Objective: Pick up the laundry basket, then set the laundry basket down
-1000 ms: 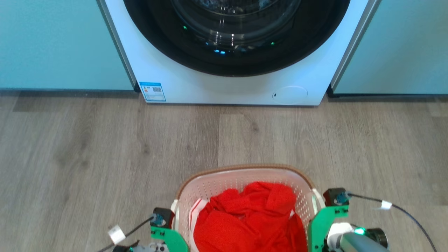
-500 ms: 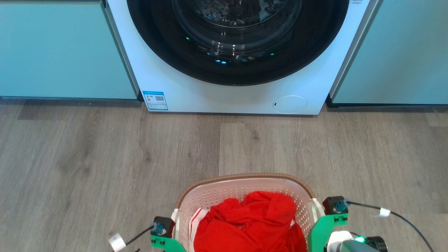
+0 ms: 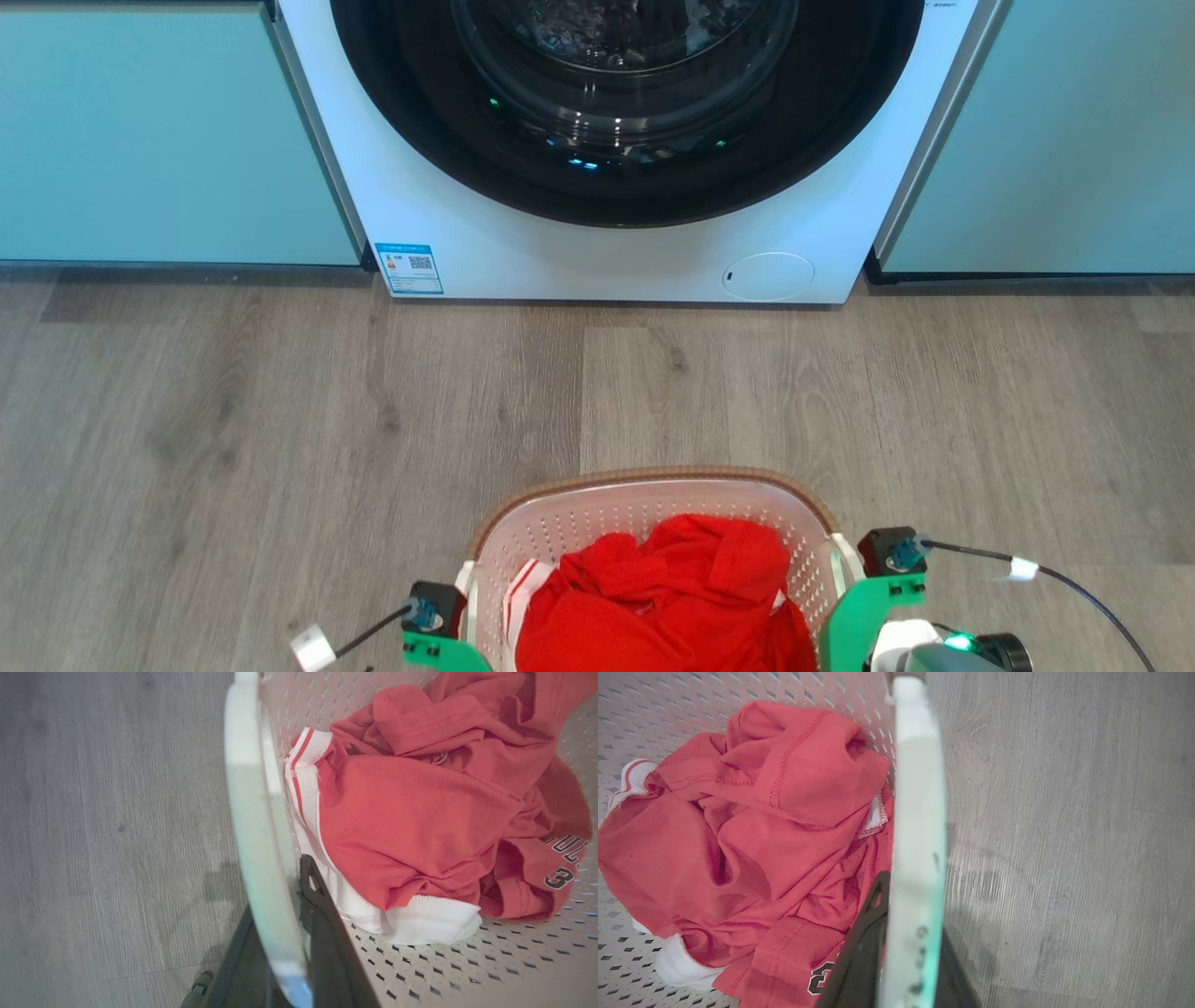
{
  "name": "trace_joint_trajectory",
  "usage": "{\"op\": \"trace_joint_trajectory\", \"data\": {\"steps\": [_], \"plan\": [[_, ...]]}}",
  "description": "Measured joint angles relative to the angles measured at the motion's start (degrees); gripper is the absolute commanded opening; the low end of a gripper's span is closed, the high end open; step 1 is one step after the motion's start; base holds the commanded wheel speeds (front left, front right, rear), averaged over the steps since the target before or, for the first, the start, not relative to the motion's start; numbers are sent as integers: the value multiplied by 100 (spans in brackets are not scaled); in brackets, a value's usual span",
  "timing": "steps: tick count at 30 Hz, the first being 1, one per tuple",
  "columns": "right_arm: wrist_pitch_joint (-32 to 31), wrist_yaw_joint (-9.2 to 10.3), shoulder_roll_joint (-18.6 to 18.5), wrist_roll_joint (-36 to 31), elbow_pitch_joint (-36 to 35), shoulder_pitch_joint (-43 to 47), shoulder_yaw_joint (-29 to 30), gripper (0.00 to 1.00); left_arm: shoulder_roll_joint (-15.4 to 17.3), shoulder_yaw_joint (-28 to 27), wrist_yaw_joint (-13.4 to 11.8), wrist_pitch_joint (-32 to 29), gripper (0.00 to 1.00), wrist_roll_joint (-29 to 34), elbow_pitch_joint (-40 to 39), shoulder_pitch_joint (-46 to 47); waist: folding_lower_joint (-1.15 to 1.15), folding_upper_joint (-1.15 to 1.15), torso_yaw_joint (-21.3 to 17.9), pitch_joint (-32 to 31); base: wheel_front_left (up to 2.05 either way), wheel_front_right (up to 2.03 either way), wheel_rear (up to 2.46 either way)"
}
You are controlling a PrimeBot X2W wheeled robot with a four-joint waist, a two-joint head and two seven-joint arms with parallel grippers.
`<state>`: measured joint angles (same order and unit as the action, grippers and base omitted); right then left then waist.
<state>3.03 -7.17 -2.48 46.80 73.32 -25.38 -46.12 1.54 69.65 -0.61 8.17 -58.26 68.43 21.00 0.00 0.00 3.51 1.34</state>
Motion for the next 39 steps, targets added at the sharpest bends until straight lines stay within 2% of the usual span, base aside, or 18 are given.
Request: {"op": "trace_joint_trajectory", "data": {"steps": [3, 5, 9, 24, 31, 39], "plan": [[8, 0, 0, 27, 3, -1, -31, 0, 0, 14, -2, 30, 0, -34, 18, 1, 0, 0, -5, -4, 0, 0, 0], [8, 0, 0, 77, 9, 0, -58, 0, -1, 11, 10, -277, 0, -112, 30, 113, 0, 0, -9, -11, 0, 0, 0], [40, 0, 2, 129, 10, -12, -78, 0, -1, 16, 8, -465, 0, -180, 13, 424, 0, 0, -9, -12, 0, 0, 0], [118, 0, 2, 219, 23, -218, -268, 0, -4, 60, 121, -355, 0, -236, 152, 506, 0, 0, -41, 246, 0, 0, 0], [216, 0, 3, 219, 49, -584, -330, 0, -8, 63, 166, -244, 0, -286, 248, 861, 0, 0, -54, 587, 0, 0, 0], [331, 0, -2, 154, 111, -1518, -320, 0, -7, 38, 154, 15, 0, -286, 316, 1673, 2, 0, -80, 1305, 0, 0, 0]]}}
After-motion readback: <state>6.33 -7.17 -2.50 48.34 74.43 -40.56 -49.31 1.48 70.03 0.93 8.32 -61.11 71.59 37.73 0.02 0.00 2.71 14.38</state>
